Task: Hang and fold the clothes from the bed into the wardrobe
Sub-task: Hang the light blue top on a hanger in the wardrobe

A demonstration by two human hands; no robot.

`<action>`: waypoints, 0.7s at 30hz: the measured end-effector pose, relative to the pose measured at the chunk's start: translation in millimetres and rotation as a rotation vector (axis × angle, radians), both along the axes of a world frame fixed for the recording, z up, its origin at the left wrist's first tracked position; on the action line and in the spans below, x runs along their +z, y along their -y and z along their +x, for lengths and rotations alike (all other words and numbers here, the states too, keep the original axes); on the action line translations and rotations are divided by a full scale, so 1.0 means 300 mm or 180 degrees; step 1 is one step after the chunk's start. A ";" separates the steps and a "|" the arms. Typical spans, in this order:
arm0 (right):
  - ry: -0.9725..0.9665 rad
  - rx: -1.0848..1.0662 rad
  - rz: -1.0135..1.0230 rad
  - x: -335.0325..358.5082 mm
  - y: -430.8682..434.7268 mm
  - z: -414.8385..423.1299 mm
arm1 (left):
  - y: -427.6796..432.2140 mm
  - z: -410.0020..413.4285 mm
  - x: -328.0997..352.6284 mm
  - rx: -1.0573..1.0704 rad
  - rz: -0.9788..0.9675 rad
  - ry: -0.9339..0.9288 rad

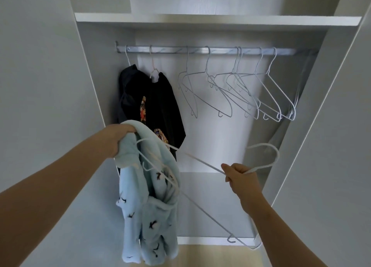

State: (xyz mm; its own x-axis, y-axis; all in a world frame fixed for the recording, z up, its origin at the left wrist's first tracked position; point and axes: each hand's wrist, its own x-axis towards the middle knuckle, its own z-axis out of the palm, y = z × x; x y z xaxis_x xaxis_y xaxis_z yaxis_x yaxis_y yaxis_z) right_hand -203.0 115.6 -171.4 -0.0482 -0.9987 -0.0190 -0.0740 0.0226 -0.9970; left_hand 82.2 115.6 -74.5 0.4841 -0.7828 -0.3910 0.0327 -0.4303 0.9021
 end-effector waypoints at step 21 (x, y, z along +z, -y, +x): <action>-0.0632 0.0249 -0.0042 0.058 -0.054 0.189 | -0.094 -0.302 -0.080 -0.0676 -0.1069 0.0440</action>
State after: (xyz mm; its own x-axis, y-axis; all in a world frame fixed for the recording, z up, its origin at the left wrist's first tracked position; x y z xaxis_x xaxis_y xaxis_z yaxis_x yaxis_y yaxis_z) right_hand -146.2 131.9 -154.0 0.0279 -0.9996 -0.0037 -0.2701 -0.0040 -0.9628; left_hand -8.5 143.8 -98.6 0.3283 -0.9437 -0.0399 -0.1562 -0.0959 0.9831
